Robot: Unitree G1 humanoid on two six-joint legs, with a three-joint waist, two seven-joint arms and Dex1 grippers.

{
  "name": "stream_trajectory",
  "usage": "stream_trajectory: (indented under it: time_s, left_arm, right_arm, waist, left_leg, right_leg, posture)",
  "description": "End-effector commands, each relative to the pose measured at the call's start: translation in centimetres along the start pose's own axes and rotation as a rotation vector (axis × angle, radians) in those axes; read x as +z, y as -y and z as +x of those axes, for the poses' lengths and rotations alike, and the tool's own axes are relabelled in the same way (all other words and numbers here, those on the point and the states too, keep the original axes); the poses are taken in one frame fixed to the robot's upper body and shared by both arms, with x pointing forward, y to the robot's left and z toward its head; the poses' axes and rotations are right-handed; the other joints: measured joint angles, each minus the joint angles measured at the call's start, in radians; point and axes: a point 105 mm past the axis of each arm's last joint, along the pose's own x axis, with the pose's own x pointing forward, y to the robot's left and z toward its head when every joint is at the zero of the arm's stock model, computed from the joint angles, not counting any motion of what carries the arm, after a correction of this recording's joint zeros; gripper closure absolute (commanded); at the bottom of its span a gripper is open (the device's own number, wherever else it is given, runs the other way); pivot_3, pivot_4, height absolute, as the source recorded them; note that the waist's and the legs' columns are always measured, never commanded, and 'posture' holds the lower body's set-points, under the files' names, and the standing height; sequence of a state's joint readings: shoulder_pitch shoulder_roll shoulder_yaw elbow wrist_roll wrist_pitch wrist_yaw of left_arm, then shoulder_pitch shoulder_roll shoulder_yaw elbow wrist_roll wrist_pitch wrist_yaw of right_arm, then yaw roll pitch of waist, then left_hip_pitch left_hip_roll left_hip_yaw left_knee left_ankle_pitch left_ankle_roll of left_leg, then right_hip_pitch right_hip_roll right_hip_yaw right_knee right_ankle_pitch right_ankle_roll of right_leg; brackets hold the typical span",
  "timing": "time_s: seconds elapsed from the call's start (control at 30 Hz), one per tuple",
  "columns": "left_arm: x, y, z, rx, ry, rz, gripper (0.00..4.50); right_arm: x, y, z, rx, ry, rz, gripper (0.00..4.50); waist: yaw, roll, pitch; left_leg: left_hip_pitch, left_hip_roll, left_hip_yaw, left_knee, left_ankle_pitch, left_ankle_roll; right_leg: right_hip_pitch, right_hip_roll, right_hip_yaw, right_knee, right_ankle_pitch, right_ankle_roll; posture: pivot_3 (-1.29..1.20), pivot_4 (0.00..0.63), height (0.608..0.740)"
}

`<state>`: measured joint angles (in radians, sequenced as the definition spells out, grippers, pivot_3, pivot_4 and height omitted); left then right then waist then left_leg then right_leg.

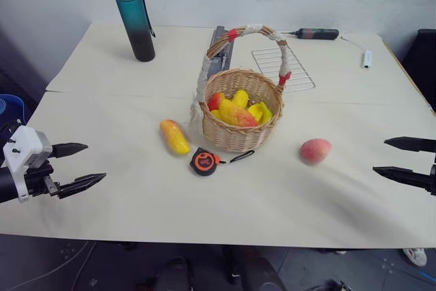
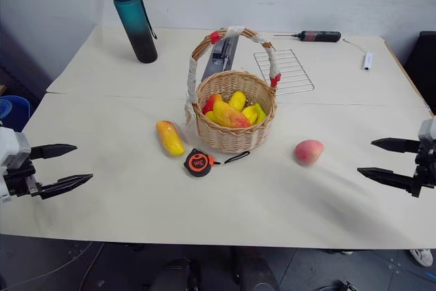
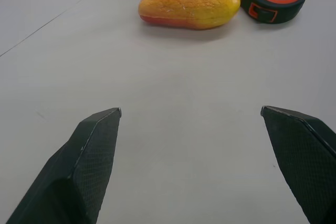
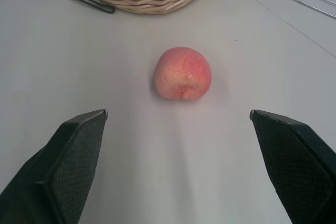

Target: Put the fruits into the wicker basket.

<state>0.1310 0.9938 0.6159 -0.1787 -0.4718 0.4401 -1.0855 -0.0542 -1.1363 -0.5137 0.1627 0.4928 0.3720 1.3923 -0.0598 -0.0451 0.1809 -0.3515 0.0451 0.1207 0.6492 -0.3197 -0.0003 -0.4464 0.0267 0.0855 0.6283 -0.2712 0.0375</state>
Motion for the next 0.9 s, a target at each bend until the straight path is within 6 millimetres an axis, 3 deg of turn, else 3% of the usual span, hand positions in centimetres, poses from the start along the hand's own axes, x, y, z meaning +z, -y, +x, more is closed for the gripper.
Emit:
stream_trajectory:
  time_s: [0.03, 0.6, 0.73, 0.9]
  left_arm:
    - [0.2, 0.0, -0.2, 0.008, 0.012, 0.028, 0.01]
    - [0.8, -0.9, 0.2, 0.033, 0.029, 0.042, 0.01]
    - [1.7, -0.7, 0.7, 0.005, 0.053, 0.056, 0.01]
    - [3.7, 1.0, 2.0, -0.122, 0.085, 0.091, 0.01]
  right_arm:
    - [0.8, 0.3, -0.4, -0.018, -0.01, -0.04, 0.0]
    - [0.9, 0.6, 0.0, -0.053, -0.018, -0.07, 0.0]
    - [1.9, 0.3, 0.3, -0.043, 0.007, -0.092, 0.0]
    - [5.0, -2.0, 2.1, 0.083, 0.075, -0.113, 0.0]
  waist:
    - [0.0, 0.0, 0.0]
    - [0.0, 0.0, 0.0]
    - [0.0, 0.0, 0.0]
    - [-0.002, 0.0, 0.0]
  left_leg:
    - [0.0, 0.0, 0.0, 0.0, 0.0, 0.0]
    - [0.0, 0.0, 0.0, 0.0, 0.0, 0.0]
    - [0.0, 0.0, 0.0, 0.001, 0.0, 0.0]
    - [0.0, 0.0, 0.0, 0.001, 0.0, 0.0]
  right_leg:
    - [0.0, 0.0, 0.0, 0.0, 0.0, 0.0]
    - [0.0, 0.0, 0.0, 0.0, 0.0, 0.0]
    - [0.0, 0.0, 0.0, 0.001, 0.0, 0.0]
    - [0.0, 0.0, 0.0, 0.002, 0.0, 0.001]
  posture:
    - [0.0, 0.15, 0.74]
    - [0.0, 0.15, 0.74]
    - [0.0, 0.15, 0.74]
    - [0.0, 0.15, 0.74]
